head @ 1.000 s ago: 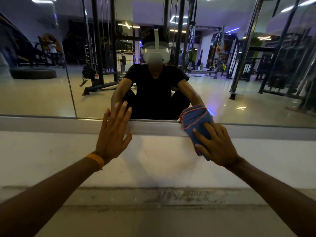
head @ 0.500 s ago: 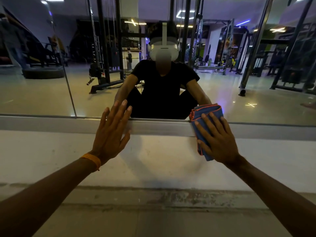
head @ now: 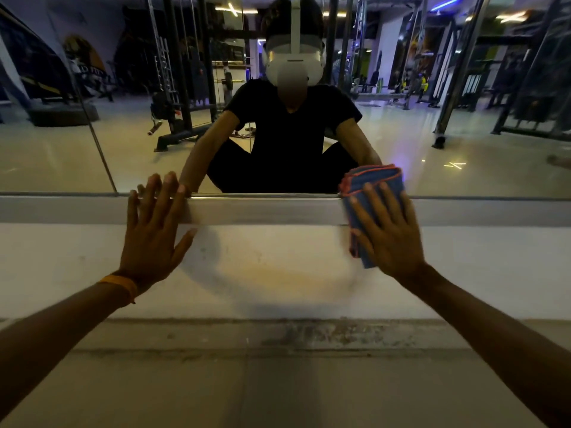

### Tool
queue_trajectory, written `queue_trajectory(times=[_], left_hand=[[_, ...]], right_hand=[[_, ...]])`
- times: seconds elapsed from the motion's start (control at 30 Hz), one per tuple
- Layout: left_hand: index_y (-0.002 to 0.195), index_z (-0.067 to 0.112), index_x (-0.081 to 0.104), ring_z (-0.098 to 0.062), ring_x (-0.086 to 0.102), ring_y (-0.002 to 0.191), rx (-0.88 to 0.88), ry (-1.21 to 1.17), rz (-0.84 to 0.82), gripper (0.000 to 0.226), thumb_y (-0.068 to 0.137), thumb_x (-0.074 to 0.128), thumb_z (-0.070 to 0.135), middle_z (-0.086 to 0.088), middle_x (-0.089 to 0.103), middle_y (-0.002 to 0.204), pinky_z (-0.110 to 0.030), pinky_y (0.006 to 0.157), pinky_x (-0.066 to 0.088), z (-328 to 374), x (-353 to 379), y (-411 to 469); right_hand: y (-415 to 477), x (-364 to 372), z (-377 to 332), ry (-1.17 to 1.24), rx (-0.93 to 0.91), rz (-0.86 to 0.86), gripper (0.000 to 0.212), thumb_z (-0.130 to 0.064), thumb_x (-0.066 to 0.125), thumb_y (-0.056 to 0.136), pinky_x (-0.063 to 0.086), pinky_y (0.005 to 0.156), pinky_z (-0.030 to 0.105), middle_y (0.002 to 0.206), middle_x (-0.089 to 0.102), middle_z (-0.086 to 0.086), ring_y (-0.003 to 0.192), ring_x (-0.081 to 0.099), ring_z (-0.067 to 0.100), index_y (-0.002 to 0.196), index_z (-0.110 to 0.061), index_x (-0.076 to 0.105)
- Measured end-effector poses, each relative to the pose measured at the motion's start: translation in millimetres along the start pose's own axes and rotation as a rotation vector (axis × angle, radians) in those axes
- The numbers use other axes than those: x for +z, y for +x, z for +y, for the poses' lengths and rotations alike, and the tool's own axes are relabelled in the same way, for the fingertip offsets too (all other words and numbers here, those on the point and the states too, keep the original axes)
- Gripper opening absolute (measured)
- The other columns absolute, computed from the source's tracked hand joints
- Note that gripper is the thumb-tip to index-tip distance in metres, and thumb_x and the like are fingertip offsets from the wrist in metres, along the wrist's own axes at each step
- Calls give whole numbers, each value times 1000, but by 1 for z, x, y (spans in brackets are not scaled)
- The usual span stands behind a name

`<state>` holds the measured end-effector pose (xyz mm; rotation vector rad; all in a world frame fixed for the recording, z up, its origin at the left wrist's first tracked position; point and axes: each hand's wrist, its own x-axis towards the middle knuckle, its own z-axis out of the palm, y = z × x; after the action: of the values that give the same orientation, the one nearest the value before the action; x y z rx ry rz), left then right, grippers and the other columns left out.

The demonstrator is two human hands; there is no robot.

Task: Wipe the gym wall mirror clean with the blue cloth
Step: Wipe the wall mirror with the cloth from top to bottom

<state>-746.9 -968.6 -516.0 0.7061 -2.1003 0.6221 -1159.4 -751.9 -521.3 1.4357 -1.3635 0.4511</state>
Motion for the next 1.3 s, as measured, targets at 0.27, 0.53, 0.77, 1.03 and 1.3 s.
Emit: queue_trajectory(times=[0.27, 0.53, 0.77, 1.03, 1.3], left_hand=[[163, 5, 21, -37, 7, 160, -9, -36, -44, 75, 103, 35, 48, -17, 9, 173, -71, 123, 11, -14, -14, -5], [164, 7, 21, -37, 5, 160, -71, -47, -53, 75, 102, 37, 45, -16, 7, 173, -71, 123, 9, -80, -35, -25], [163, 6, 22, -39, 6, 160, -21, -60, -13, 75, 101, 39, 43, -16, 6, 173, -70, 123, 6, -82, -29, -27], [163, 5, 21, -36, 9, 160, -26, -123, -22, 71, 104, 36, 41, -15, 10, 173, -67, 124, 13, -103, -31, -44], [164, 7, 20, -37, 5, 160, -138, -200, 71, 71, 103, 40, 37, -17, 7, 173, -64, 127, 6, -103, -25, -35]], right_hand=[[93, 5, -131, 116, -129, -35, 57, -36, 44, 107, 13, 126, 57, 168, 28, 11, 156, 22, 35, 161, -23, 34], [26, -11, -54, 47, 8, -52, 70, -31, 50, 105, 11, 127, 56, 171, 14, 12, 157, 17, 40, 165, -20, 16], [75, -4, -145, 100, 87, -68, 77, -15, 67, 90, 11, 125, 61, 167, 30, 14, 155, 19, 42, 160, -17, 35], [111, 3, -214, 180, 116, -85, 72, -16, 56, 95, 13, 127, 57, 169, 24, 11, 157, 16, 37, 162, -20, 30], [98, 1, -228, 238, 520, 27, 75, -5, 56, 101, 14, 125, 61, 171, 13, 13, 158, 7, 40, 164, -16, 17]])
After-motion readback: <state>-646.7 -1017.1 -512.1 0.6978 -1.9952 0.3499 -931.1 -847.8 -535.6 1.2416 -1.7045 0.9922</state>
